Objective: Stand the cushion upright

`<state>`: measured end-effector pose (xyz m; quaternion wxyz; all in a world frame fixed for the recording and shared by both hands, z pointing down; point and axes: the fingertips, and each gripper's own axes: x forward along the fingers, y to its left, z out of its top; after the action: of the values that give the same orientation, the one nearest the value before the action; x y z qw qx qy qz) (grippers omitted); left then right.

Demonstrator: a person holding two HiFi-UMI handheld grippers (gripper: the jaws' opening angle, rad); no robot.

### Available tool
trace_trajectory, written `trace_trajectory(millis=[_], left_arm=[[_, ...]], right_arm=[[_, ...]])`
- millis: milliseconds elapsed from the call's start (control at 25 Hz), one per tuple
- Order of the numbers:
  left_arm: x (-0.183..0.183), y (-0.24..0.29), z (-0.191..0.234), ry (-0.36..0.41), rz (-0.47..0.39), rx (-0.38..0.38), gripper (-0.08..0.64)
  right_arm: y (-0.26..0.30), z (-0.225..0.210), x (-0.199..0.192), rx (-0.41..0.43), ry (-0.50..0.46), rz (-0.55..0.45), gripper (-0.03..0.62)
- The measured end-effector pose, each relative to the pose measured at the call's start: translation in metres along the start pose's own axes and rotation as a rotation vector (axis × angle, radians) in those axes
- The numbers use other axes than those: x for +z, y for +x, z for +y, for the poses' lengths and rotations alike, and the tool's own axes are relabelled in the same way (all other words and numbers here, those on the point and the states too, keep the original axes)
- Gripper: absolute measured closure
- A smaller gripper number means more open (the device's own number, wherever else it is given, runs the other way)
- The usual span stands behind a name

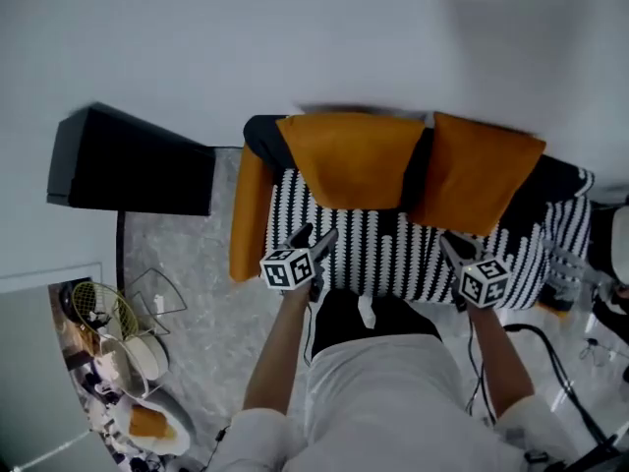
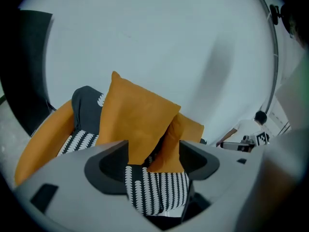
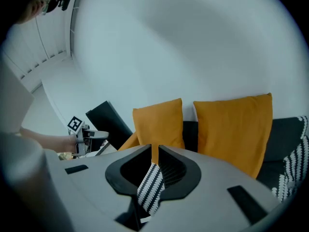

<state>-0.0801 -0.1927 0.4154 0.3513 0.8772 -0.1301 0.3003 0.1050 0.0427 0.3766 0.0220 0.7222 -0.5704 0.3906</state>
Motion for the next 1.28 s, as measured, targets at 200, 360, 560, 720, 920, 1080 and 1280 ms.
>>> trace_trajectory(millis=[200, 360, 560, 720, 920, 1080, 1280], left_arm=[[-0.021, -0.026, -0.023, -0.032, -0.037, 0.048, 0.284], [-0.031, -0.055, -0.041, -0.059, -0.058, 0.064, 0.355], [-0.062, -0.063, -0.041, -0.068, -0.082, 0.072, 0.424], [-0.071, -0.086, -0.042, -0.068, -0.103, 0.066, 0.499], [-0.071, -0.120, -0.030, -0.078, -0.145, 0.050, 0.558], [-0.089, -0.142, -0.028, -0.049, -0.124, 0.027, 0.558], [-0.115, -0.182, -0.028, -0.019, -0.102, -0.016, 0.558]], right_arm=[[-0.029, 0.007, -0.017, 0.010, 0.061, -0.009, 0.528], [-0.043, 0.021, -0.013, 0.017, 0.071, 0.003, 0.529], [-0.031, 0.030, -0.051, 0.072, 0.013, 0.065, 0.531], [-0.037, 0.053, -0.061, 0.088, -0.060, 0.079, 0.531], [-0.043, 0.079, -0.056, 0.054, -0.026, 0.000, 0.531], [-0.053, 0.098, -0.076, 0.007, -0.013, -0.013, 0.531], [-0.072, 0.130, -0.110, -0.028, 0.014, -0.017, 0.531]])
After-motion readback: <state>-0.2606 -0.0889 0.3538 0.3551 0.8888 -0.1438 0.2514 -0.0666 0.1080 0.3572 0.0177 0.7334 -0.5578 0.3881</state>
